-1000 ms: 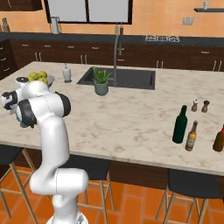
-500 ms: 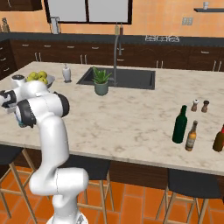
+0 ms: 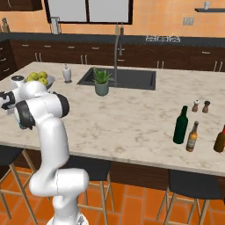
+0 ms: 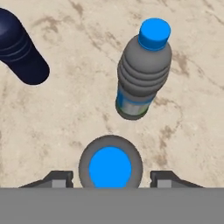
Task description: Move the plastic bottles in the middle to the plastics group, and the glass bottles in the middle to the glass group.
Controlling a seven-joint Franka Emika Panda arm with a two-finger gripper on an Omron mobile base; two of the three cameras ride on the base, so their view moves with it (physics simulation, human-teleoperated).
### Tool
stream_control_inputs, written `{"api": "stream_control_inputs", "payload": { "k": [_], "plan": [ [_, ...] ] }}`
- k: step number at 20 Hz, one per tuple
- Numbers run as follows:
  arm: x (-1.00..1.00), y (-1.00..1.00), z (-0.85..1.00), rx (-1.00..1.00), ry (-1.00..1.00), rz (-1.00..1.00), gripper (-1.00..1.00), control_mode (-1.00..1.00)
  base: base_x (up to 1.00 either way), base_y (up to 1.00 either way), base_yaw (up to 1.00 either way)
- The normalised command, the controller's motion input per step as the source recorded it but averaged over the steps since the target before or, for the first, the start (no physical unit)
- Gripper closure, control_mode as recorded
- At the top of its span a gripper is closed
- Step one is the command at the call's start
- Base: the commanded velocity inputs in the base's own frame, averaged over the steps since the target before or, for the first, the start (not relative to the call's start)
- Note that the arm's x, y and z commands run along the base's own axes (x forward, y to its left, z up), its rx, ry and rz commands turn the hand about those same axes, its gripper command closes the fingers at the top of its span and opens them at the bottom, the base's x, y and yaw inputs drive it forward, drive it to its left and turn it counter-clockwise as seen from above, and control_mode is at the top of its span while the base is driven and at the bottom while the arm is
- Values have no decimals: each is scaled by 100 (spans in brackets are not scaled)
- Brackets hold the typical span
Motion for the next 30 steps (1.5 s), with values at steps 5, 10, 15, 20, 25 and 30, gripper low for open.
{"api": "stream_control_inputs", "payload": {
  "k": [5, 10, 15, 20, 25, 30],
  "plan": [
    [-13, -34, 20, 0, -6, 0, -100, -100, 0, 0, 0],
    [-40, -36, 44, 4, -7, 0, -100, -100, 0, 0, 0],
    [-85, -48, 6, 7, -3, -9, -100, -100, 0, 0, 0],
    [-70, -37, 2, 0, 0, -11, -100, -100, 0, 0, 0],
    [-19, -42, 45, 7, -17, -21, -100, -100, 0, 0, 0],
    [-54, -44, 49, 12, -18, -21, -100, -100, 0, 0, 0]
  ]
}}
